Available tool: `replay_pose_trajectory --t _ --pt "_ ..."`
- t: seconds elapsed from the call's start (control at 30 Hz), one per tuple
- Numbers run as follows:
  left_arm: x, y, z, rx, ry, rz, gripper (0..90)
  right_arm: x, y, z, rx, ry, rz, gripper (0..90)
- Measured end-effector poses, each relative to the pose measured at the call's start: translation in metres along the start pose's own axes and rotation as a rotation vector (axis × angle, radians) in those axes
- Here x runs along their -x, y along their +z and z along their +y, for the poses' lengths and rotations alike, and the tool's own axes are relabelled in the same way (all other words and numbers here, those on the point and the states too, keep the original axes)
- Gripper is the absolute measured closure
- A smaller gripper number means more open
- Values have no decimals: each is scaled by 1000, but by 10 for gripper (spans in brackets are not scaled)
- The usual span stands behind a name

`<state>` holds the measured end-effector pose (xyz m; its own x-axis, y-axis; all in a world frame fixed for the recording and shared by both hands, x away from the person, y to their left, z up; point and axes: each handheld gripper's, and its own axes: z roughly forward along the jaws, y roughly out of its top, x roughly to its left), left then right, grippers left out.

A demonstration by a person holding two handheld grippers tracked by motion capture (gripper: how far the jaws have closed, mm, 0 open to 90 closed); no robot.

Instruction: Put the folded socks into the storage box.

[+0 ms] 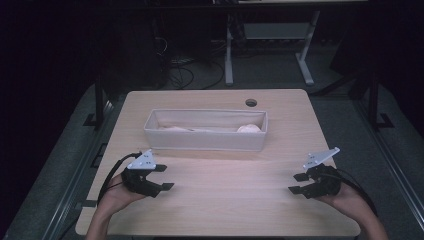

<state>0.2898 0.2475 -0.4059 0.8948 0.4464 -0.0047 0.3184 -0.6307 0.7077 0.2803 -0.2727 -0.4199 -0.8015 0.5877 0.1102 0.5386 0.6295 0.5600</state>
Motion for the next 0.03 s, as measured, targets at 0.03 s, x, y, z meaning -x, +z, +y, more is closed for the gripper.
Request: replay_pose_trajectory --t 0.03 --pt "0 0 0 0 0 -2 329 -1 0 -1 2 3 1 474"
